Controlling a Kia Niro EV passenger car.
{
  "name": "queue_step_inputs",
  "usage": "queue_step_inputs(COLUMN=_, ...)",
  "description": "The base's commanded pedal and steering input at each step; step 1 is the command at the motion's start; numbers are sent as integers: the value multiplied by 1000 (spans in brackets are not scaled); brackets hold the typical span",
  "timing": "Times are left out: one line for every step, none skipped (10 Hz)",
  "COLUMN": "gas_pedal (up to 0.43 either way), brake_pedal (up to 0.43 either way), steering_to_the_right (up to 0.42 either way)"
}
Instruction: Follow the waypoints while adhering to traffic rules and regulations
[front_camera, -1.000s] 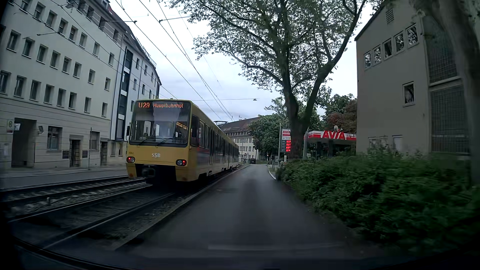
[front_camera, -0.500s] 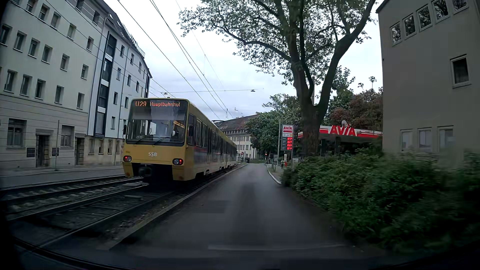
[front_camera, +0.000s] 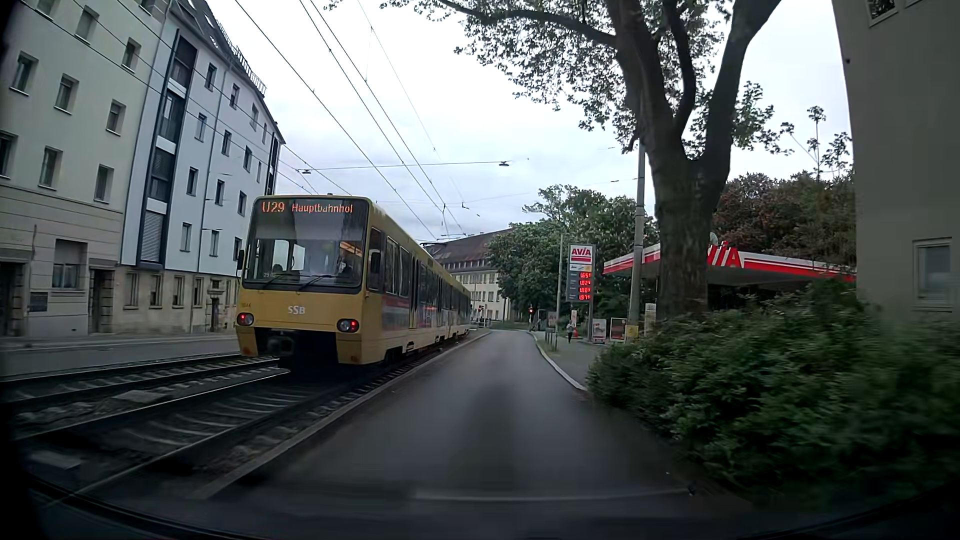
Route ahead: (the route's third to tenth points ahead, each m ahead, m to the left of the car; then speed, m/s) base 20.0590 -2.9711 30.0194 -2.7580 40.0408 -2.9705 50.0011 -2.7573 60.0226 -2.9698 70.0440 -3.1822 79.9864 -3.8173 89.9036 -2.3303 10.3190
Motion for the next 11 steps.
queue_step_inputs(gas_pedal=20, brake_pedal=0, steering_to_the_right=8)
queue_step_inputs(gas_pedal=20, brake_pedal=0, steering_to_the_right=7)
queue_step_inputs(gas_pedal=20, brake_pedal=0, steering_to_the_right=5)
queue_step_inputs(gas_pedal=20, brake_pedal=0, steering_to_the_right=4)
queue_step_inputs(gas_pedal=20, brake_pedal=0, steering_to_the_right=4)
queue_step_inputs(gas_pedal=20, brake_pedal=0, steering_to_the_right=4)
queue_step_inputs(gas_pedal=20, brake_pedal=0, steering_to_the_right=4)
queue_step_inputs(gas_pedal=20, brake_pedal=0, steering_to_the_right=4)
queue_step_inputs(gas_pedal=20, brake_pedal=0, steering_to_the_right=1)
queue_step_inputs(gas_pedal=28, brake_pedal=0, steering_to_the_right=1)
queue_step_inputs(gas_pedal=28, brake_pedal=0, steering_to_the_right=2)
